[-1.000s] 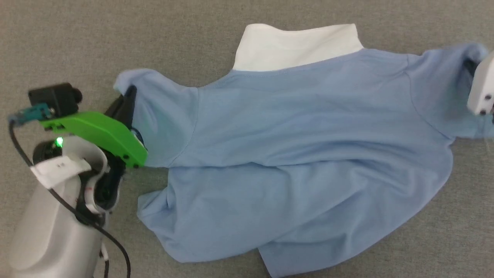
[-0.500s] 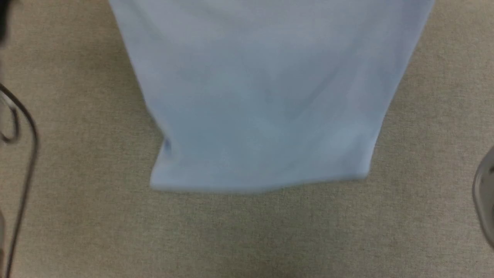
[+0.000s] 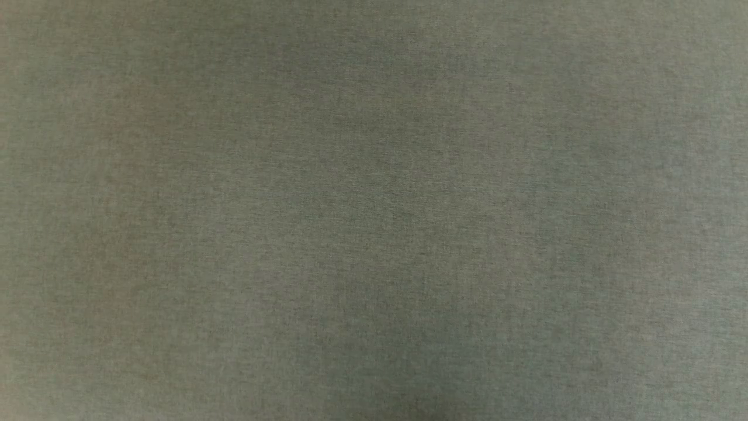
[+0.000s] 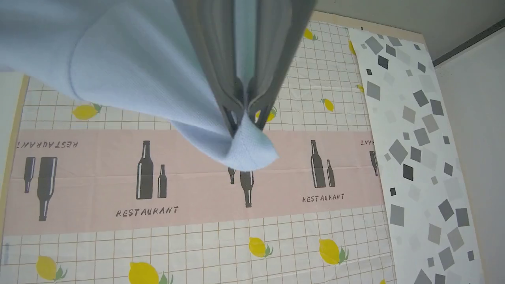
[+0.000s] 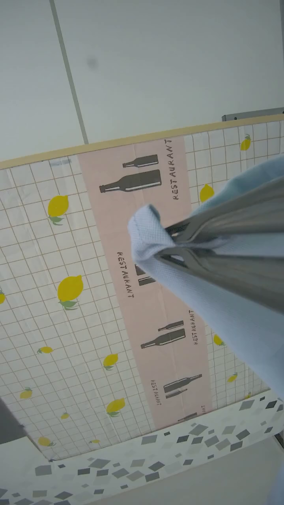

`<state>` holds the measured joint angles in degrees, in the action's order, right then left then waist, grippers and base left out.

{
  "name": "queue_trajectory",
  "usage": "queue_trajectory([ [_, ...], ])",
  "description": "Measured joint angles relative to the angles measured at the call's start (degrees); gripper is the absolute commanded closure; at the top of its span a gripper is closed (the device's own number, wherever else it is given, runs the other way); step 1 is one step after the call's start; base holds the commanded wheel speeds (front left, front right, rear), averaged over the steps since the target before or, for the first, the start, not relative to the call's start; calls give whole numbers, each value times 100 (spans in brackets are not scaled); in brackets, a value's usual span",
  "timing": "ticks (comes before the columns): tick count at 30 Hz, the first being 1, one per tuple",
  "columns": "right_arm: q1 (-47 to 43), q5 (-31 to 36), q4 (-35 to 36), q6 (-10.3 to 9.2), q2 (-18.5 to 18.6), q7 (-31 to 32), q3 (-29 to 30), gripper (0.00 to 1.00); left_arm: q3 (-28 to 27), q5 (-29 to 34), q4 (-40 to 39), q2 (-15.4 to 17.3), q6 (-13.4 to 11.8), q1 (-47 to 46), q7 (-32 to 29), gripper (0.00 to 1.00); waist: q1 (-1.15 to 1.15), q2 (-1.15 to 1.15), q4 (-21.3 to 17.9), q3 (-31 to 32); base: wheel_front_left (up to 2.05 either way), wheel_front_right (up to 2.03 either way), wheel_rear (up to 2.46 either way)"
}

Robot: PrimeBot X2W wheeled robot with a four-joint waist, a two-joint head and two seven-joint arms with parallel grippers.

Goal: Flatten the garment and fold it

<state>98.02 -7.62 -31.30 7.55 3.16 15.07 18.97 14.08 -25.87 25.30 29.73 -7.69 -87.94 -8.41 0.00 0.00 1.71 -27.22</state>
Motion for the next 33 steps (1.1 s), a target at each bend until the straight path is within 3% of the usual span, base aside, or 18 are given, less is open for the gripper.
queue_trajectory([
  [4,-254,-107,-230,0,43,38,-75,100,15,-129,277,-116,120,332,250,100,0,0,39,0,0,0,0],
  [11,-1605,-740,-266,0,371,165,-482,100,158,-447,754,-482,448,1718,791,100,0,0,120,62,0,0,0],
  [16,-3043,-1714,265,0,642,392,-949,100,247,-611,792,-620,754,2842,1200,100,0,0,152,284,0,0,0],
  [20,-4458,-2280,776,0,906,538,-1258,100,190,-884,633,-625,789,3963,1389,100,0,0,140,554,0,0,0],
  [24,-5973,-2647,1361,0,1124,699,-1355,100,156,-1156,112,-797,701,5289,1584,100,0,0,137,905,0,0,0],
  [29,-7612,-2767,1893,0,1223,781,-1292,100,69,-1514,-565,-1109,285,7086,1699,100,0,0,135,1362,0,0,0],
  [33,-8552,-2496,2269,1,1274,655,-1118,100,-44,-1581,-1032,-1085,-9,8148,1808,100,-1,0,119,1690,0,0,0],
])
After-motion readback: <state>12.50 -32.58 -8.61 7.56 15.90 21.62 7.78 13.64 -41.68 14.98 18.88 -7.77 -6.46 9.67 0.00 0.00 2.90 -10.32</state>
